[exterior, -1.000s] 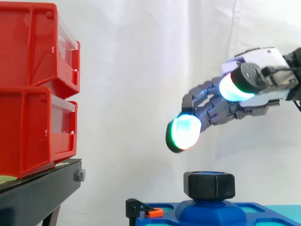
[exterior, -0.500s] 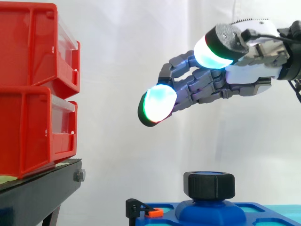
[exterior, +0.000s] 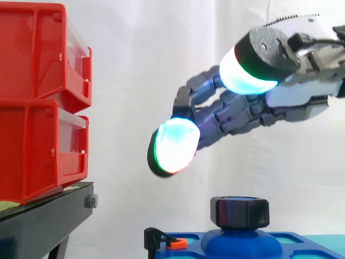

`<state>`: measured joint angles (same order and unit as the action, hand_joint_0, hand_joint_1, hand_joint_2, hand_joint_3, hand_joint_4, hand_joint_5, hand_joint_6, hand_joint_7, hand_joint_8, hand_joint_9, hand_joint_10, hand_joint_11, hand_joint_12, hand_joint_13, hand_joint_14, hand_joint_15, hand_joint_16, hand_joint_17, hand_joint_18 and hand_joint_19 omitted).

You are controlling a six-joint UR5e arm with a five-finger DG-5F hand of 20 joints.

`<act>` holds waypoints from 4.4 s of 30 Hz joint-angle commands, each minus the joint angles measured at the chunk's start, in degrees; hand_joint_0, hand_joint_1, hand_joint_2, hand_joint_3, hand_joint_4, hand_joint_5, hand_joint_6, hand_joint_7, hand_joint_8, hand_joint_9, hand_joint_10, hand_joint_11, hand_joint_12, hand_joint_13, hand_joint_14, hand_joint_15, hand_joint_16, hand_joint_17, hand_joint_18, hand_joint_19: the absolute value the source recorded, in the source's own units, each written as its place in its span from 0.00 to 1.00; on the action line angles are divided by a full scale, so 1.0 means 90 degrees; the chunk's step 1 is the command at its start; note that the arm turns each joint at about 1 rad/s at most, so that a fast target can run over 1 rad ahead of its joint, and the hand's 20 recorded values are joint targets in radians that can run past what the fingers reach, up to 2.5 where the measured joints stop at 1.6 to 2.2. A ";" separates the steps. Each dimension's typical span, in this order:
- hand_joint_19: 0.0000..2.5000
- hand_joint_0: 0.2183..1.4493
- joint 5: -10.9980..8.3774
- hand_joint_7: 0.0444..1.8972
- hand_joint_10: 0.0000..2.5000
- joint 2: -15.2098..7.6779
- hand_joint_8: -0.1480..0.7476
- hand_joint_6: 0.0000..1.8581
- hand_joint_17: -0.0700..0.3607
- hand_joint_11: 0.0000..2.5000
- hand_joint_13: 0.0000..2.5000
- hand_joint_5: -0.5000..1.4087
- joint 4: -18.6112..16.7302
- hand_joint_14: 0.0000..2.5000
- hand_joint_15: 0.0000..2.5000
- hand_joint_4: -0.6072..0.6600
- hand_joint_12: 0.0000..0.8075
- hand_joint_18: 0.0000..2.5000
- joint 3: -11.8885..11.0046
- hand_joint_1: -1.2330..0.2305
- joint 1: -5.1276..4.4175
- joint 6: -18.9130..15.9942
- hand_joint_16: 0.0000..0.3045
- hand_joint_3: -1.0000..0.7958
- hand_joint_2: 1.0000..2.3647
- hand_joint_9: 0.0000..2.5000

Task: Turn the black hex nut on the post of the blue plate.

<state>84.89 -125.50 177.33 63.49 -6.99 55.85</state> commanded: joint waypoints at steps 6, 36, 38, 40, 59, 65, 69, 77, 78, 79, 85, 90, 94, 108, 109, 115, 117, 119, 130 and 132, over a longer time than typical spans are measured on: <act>0.04 0.19 -0.0028 0.47 0.00 -0.0040 0.50 0.27 0.50 0.00 0.03 0.17 -0.0016 0.00 0.00 0.69 0.52 0.00 0.0250 0.55 -0.0044 -0.0034 0.21 0.28 0.00 0.14; 0.05 0.19 0.0256 0.47 0.00 -0.0040 0.50 0.27 0.49 0.00 0.03 0.17 -0.0182 0.00 0.00 0.70 0.52 0.00 0.0504 0.57 0.0161 0.0405 0.21 0.28 0.00 0.14; 0.05 0.19 0.0285 0.47 0.00 -0.0040 0.50 0.27 0.49 0.00 0.03 0.17 -0.0191 0.00 0.00 0.69 0.52 0.00 0.0504 0.57 0.0181 0.0415 0.21 0.28 0.00 0.14; 0.05 0.19 0.0314 0.47 0.00 -0.0040 0.50 0.27 0.49 0.00 0.03 0.17 -0.0231 0.00 0.00 0.69 0.52 0.00 0.0504 0.57 0.0210 0.0454 0.21 0.28 0.00 0.14; 0.05 0.20 0.0666 0.47 0.00 -0.0040 0.51 0.27 0.49 0.00 0.03 0.17 -0.0299 0.00 0.00 0.70 0.52 0.00 0.0504 0.57 0.0473 0.0855 0.20 0.28 0.00 0.15; 0.05 0.20 0.0744 0.47 0.00 -0.0040 0.51 0.27 0.49 0.00 0.03 0.17 -0.0260 0.00 0.00 0.70 0.52 0.00 0.0504 0.57 0.0513 0.0864 0.20 0.28 0.00 0.15; 0.05 0.20 0.0832 0.47 0.00 -0.0040 0.51 0.27 0.49 0.00 0.03 0.17 -0.0260 0.00 0.00 0.70 0.52 0.00 0.0504 0.57 0.0571 0.0913 0.20 0.28 0.00 0.15; 0.05 0.20 0.0949 0.47 0.00 -0.0040 0.51 0.27 0.49 0.00 0.03 0.17 -0.0260 0.00 0.00 0.70 0.52 0.00 0.0504 0.57 0.0639 0.0962 0.20 0.28 0.00 0.15; 0.05 0.20 0.0978 0.47 0.00 -0.0040 0.51 0.27 0.48 0.00 0.03 0.17 -0.0260 0.00 0.00 0.70 0.52 0.00 0.0504 0.57 0.0659 0.0962 0.20 0.28 0.00 0.15; 0.05 0.20 0.0988 0.46 0.00 -0.0040 0.51 0.27 0.49 0.00 0.03 0.17 -0.0260 0.00 0.00 0.70 0.52 0.00 0.0504 0.57 0.0669 0.0962 0.20 0.28 0.00 0.15; 0.05 0.20 0.1135 0.47 0.00 -0.0040 0.51 0.27 0.48 0.00 0.04 0.17 -0.0250 0.00 0.00 0.70 0.52 0.00 0.0504 0.57 0.0747 0.0991 0.20 0.28 0.00 0.15; 0.05 0.20 0.1369 0.47 0.00 -0.0040 0.51 0.27 0.48 0.00 0.04 0.17 -0.0231 0.00 0.00 0.69 0.52 0.00 0.0504 0.57 0.0903 0.1040 0.20 0.28 0.00 0.15; 0.05 0.20 0.1535 0.46 0.00 -0.0031 0.51 0.27 0.48 0.00 0.03 0.17 -0.0231 0.00 0.00 0.69 0.52 0.00 0.0504 0.57 0.1001 0.1040 0.20 0.28 0.00 0.15; 0.05 0.20 0.1886 0.46 0.00 -0.0040 0.51 0.27 0.48 0.00 0.03 0.17 -0.0231 0.00 0.00 0.69 0.51 0.00 0.0377 0.57 0.1245 0.1040 0.20 0.28 0.00 0.15; 0.05 0.20 0.1896 0.46 0.00 -0.0040 0.51 0.27 0.48 0.00 0.03 0.17 -0.0221 0.00 0.00 0.69 0.51 0.00 0.0338 0.57 0.1255 0.1040 0.20 0.28 0.00 0.15; 0.05 0.20 0.1867 0.46 0.00 -0.0031 0.51 0.27 0.48 0.00 0.03 0.17 0.0023 0.00 0.00 0.69 0.52 0.00 -0.0004 0.57 0.1206 0.1040 0.20 0.28 0.00 0.15; 0.05 0.20 0.1857 0.46 0.00 -0.0031 0.51 0.27 0.48 0.00 0.04 0.17 0.0072 0.00 0.00 0.69 0.52 0.00 -0.0043 0.57 0.1196 0.1050 0.20 0.28 0.00 0.15; 0.05 0.20 0.1818 0.46 0.00 -0.0040 0.51 0.27 0.48 0.00 0.03 0.17 0.0072 0.00 0.00 0.69 0.52 0.00 -0.0072 0.57 0.1157 0.1030 0.20 0.28 0.00 0.15; 0.05 0.20 0.1008 0.47 0.00 -0.0060 0.51 0.27 0.48 0.00 0.04 0.17 -0.0221 0.00 0.00 0.69 0.52 0.00 -0.0072 0.58 0.0610 0.1030 0.20 0.28 0.00 0.15; 0.05 0.20 0.0881 0.47 0.00 -0.0099 0.51 0.27 0.48 0.00 0.03 0.17 -0.0211 0.00 0.00 0.69 0.52 0.00 -0.0072 0.58 0.0532 0.1021 0.20 0.28 0.00 0.15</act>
<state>94.76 -126.11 175.65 62.85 -0.85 65.06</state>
